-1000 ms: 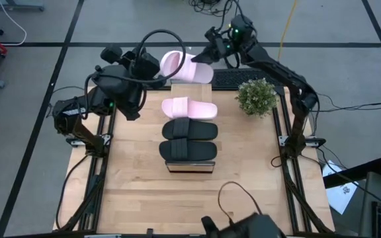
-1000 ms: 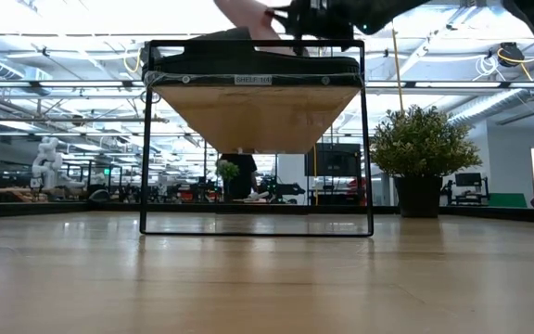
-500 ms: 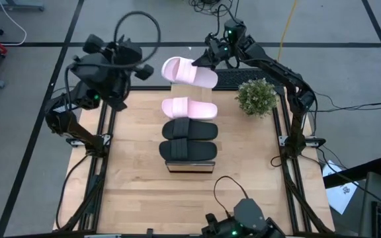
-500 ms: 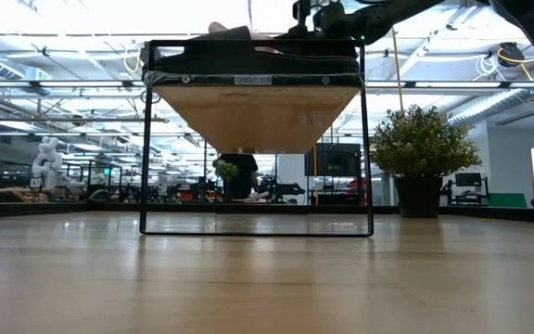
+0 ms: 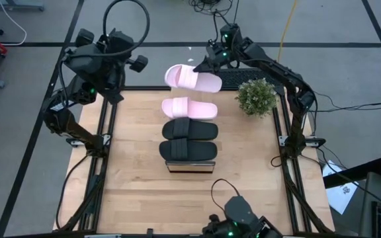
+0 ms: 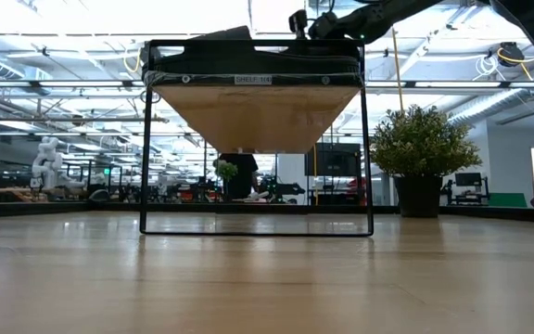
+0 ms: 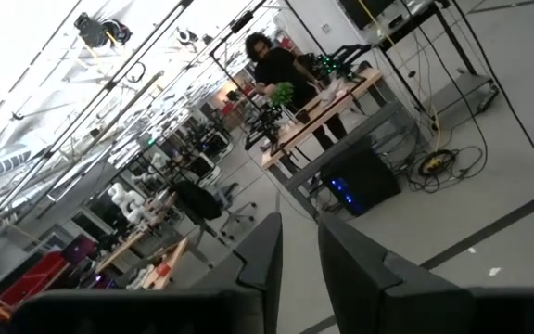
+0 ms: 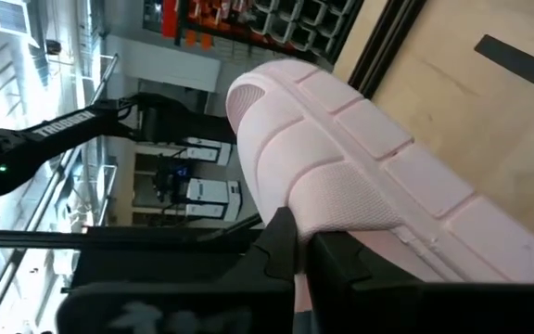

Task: Pick and place slides into the shelf
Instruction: Put the pink slide on the shelf

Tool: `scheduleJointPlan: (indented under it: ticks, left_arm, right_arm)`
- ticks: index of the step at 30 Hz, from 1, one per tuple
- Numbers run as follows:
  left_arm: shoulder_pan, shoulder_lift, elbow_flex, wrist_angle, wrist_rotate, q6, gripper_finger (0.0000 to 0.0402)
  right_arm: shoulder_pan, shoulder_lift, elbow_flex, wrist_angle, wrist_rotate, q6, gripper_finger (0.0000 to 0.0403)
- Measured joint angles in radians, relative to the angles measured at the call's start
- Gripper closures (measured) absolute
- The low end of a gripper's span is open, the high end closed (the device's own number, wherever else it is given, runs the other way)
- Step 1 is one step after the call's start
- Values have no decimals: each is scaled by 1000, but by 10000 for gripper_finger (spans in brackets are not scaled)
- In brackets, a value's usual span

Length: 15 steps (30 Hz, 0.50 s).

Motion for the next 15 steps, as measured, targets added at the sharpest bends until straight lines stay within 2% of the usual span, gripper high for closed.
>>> scheduleJointPlan:
  ticks: [15]
  left_arm:
    - [10, 0, 0, 0, 0, 6, 321]
  right_arm:
    - [34, 76, -1, 40, 49, 7, 403]
